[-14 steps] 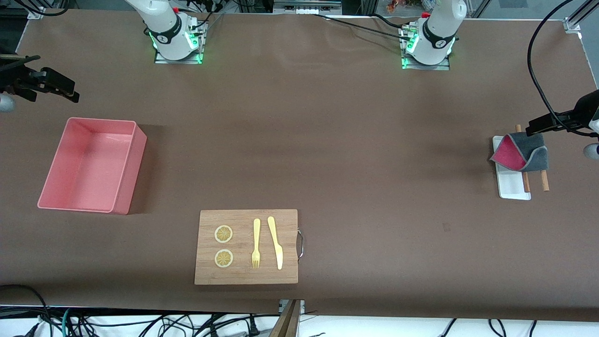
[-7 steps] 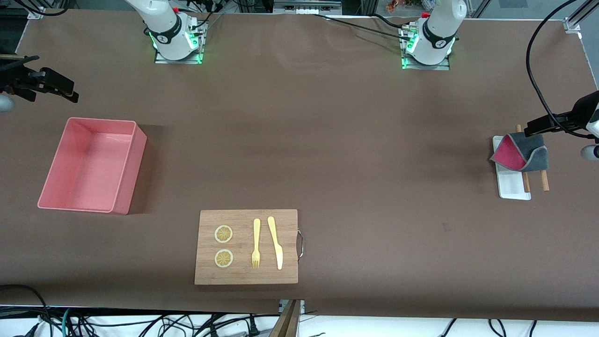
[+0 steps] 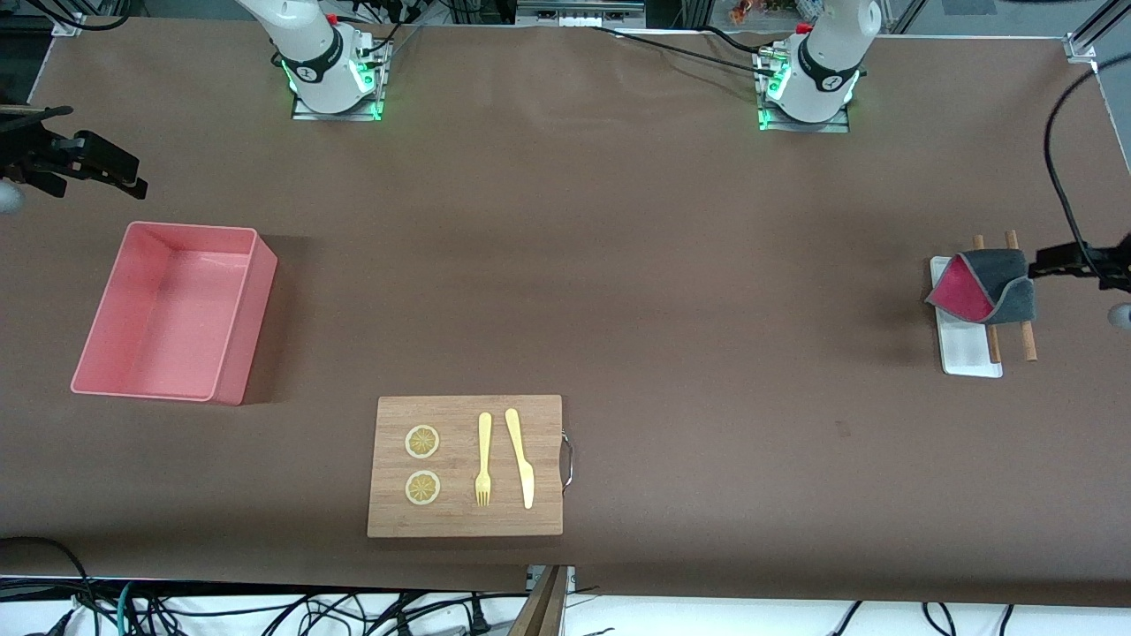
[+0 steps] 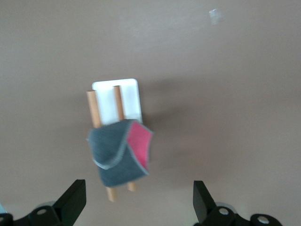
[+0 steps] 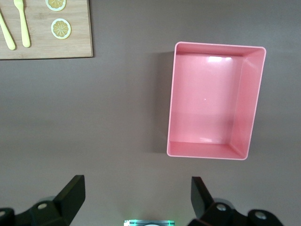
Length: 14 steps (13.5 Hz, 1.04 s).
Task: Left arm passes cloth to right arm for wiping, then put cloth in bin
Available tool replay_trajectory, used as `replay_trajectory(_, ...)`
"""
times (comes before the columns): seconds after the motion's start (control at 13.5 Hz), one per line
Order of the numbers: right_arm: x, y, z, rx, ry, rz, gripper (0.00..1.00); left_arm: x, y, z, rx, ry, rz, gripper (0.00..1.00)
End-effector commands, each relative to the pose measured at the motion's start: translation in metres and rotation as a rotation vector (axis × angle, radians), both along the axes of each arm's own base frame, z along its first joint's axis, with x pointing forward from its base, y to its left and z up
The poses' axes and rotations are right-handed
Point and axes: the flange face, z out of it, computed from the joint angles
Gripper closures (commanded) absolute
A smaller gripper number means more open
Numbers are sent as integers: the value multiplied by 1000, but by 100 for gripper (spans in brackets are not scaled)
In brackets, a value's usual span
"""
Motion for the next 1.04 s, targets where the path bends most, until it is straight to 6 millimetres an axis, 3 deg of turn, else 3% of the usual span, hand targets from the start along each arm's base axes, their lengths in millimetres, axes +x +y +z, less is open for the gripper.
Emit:
replay_trajectory(0.0,2,-1,2,-8,-9,3,1,9,38,-42,16,18,-84,0)
replay_trajectory(0.37,5,-3,-4,-7,2,9,1,11,55,-112,-32,101,-75,0)
replay_trajectory(0.67,6,-3,-5,-7,3,11,1,1,74,-135,-52,138,-43,0)
replay_trajectory(0.96,6,-3,-7,-6,8,9,1,-13,72,-151,-83,207,-56,0)
